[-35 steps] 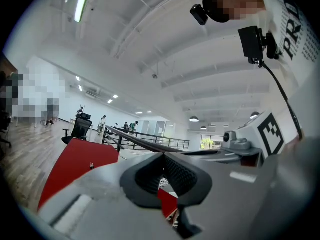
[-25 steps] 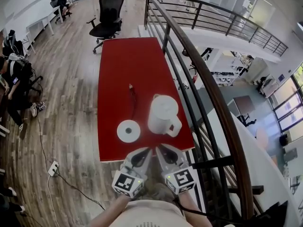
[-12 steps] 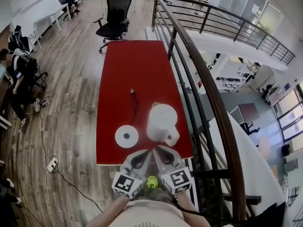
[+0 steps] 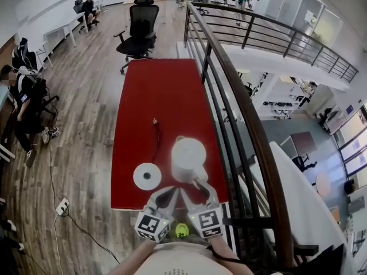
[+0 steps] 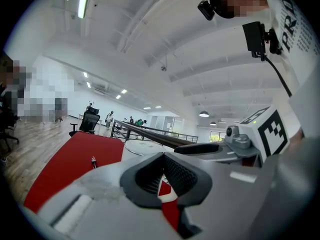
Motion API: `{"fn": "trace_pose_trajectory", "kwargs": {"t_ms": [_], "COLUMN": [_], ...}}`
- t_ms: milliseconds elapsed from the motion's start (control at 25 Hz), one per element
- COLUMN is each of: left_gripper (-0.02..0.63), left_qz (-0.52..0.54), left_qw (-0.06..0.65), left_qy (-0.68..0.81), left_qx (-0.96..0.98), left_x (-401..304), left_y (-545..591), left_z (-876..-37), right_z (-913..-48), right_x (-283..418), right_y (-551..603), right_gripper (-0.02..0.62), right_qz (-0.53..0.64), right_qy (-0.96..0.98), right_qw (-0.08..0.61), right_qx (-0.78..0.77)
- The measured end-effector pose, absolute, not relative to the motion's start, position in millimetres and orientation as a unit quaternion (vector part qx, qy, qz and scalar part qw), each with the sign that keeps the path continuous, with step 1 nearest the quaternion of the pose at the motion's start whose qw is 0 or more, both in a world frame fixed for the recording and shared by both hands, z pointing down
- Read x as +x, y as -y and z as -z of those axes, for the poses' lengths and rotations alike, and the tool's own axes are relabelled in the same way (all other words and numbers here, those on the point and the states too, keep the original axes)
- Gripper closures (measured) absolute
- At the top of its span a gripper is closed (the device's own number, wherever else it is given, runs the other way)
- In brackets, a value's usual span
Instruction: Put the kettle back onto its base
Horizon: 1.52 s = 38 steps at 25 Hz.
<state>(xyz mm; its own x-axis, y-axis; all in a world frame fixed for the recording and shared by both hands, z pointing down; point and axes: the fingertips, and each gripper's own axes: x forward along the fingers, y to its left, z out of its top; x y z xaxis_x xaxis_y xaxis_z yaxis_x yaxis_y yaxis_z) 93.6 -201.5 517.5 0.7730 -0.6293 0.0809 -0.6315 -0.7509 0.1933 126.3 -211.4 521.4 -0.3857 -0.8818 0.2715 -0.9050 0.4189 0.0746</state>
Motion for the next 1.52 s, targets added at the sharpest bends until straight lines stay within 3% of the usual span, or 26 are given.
{"fn": "trace_pose_trajectory", "kwargs": {"t_ms": [280,680,800,1520], "left_gripper": [0.614,0.614,0.614,0.615], "left_qz": [-0.010,-0.034,-0.037,-0.031], "left_qw": [0.101,0.120,0.126,0.137], "left_qy": [0.333,0.327,0.328,0.347], "left_qx": [0.937,0.937,0.935,0.927], "left_x": [122,147,149,138], "left_y": [212,217,217,233], "left_z": [-523,-548,-548,-558], "right_z": [-522,-575,-580,-607], "right_x": [164,182,184,181], "right_y": [223,236,239,260], "right_gripper": [0.374,0.370,0.427,0.471], "right_qz": [-0.011,-0.087,-0.096,-0.131], "right_qy": [0.809,0.810,0.813,0.827], "right_qw": [0.161,0.186,0.183,0.172], "right_qx": [0.565,0.549,0.544,0.520]}}
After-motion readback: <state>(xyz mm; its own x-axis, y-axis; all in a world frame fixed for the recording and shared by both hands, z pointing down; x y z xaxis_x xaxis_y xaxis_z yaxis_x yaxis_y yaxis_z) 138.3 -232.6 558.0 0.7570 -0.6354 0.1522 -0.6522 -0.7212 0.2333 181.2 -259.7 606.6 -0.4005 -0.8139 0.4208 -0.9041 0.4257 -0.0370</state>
